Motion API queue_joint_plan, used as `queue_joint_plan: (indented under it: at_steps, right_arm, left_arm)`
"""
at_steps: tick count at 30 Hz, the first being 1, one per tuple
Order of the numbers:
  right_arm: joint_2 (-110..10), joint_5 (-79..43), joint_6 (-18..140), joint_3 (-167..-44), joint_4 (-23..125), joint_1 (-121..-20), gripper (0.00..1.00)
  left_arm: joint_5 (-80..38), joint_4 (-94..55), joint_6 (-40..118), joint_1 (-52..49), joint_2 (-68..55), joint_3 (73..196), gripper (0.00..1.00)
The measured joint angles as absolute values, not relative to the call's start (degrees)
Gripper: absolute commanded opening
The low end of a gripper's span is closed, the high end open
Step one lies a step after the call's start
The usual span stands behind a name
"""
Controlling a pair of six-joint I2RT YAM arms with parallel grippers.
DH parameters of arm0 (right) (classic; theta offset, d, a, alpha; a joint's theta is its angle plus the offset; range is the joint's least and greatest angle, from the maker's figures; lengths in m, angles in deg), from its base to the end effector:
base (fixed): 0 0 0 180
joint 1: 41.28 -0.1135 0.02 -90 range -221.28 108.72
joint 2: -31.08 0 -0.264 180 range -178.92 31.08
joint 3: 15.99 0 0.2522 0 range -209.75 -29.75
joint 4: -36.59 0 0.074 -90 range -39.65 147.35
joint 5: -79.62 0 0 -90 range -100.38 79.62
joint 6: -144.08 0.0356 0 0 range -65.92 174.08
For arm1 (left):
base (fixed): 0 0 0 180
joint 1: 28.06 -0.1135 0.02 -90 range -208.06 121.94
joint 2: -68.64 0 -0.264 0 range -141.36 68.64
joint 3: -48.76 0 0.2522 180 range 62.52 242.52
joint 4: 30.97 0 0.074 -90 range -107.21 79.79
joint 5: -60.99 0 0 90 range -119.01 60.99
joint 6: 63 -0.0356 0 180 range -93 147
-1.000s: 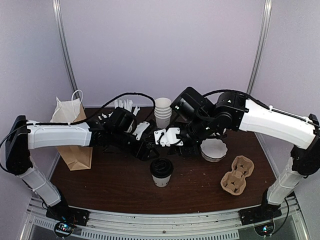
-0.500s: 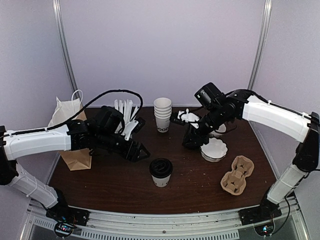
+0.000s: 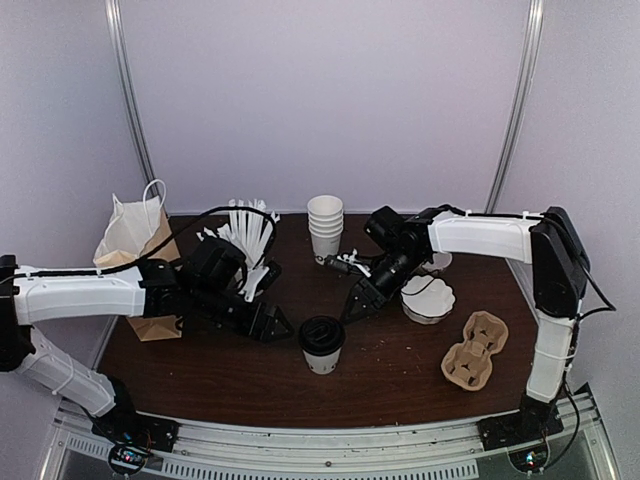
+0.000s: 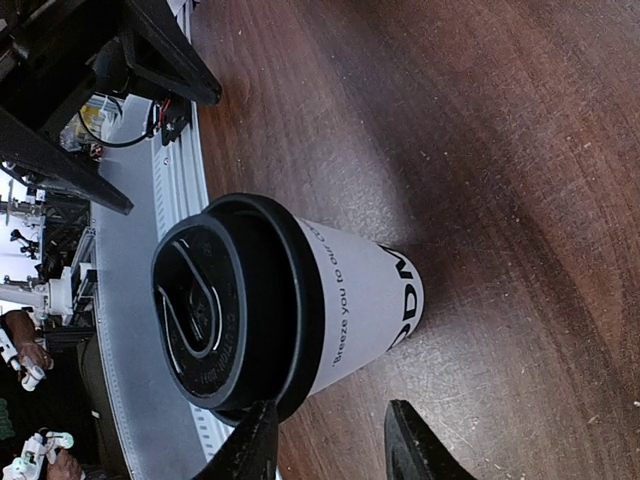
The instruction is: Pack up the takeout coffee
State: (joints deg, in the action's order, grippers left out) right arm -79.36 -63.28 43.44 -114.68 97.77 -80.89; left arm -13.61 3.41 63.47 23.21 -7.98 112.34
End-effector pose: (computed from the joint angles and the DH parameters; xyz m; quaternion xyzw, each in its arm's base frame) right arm 0.2801 0.2687 0.2183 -0.4358 0.7736 0.4597 0.0185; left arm 0.1665 -0.2227 0.2337 0.1672 0.9094 -0.3394 0.1729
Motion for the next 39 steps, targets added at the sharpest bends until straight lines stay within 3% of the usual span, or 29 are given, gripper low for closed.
queue_joint_plan:
  at_steps: [39]
  right_arm:
    - [-79.6, -64.7, 41.7, -113.5, 99.1, -80.9, 0.32]
  left_arm:
    - [-10.2, -4.7, 65.9, 22.9, -16.5, 112.0, 0.62]
